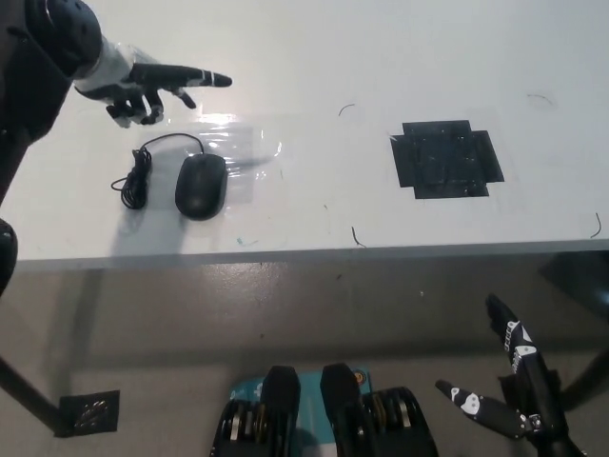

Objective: The robot uses left hand to click on the left button of the black mouse, which is placed on the left area of the table

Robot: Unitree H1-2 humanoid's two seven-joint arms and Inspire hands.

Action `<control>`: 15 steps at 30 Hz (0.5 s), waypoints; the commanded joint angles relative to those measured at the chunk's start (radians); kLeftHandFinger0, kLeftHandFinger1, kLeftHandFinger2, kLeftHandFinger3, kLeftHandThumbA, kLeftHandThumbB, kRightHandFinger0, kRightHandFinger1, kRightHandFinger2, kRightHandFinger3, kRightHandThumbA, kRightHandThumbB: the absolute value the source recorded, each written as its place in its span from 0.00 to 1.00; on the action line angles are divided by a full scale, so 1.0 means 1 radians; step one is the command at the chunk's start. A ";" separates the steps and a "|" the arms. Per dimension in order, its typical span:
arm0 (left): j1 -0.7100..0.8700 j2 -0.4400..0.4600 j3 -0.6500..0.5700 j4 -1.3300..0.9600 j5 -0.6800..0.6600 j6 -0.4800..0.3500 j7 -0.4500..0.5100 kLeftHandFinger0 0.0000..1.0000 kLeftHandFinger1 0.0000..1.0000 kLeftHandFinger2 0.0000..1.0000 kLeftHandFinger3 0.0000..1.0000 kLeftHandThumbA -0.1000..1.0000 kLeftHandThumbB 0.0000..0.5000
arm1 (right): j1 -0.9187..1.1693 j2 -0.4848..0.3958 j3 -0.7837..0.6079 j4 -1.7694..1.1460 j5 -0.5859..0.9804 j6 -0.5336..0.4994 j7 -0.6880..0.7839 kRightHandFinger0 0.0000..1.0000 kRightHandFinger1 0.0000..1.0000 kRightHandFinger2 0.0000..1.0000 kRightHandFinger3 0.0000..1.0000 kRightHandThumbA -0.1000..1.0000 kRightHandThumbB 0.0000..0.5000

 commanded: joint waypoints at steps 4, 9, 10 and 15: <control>-0.013 -0.007 0.005 0.026 0.057 -0.082 0.019 0.00 0.01 0.31 1.00 1.00 0.46 | -0.013 -0.014 -0.004 -0.028 -0.002 -0.051 0.002 1.00 1.00 1.00 1.00 0.95 0.28; -0.006 -0.013 0.005 0.040 0.075 -0.068 0.009 0.00 0.00 0.24 1.00 1.00 0.46 | -0.009 -0.015 -0.004 -0.031 -0.005 -0.051 0.001 1.00 1.00 1.00 1.00 0.95 0.29; -0.005 -0.014 0.004 0.042 0.080 -0.077 0.006 0.00 0.00 0.24 1.00 1.00 0.43 | -0.009 -0.015 -0.004 -0.031 -0.004 -0.051 0.002 1.00 1.00 1.00 1.00 0.95 0.29; 0.004 -0.024 0.012 0.045 0.087 -0.084 -0.002 0.00 0.00 0.08 1.00 1.00 0.43 | -0.010 -0.015 -0.005 -0.027 -0.003 -0.051 -0.001 1.00 1.00 1.00 1.00 0.95 0.29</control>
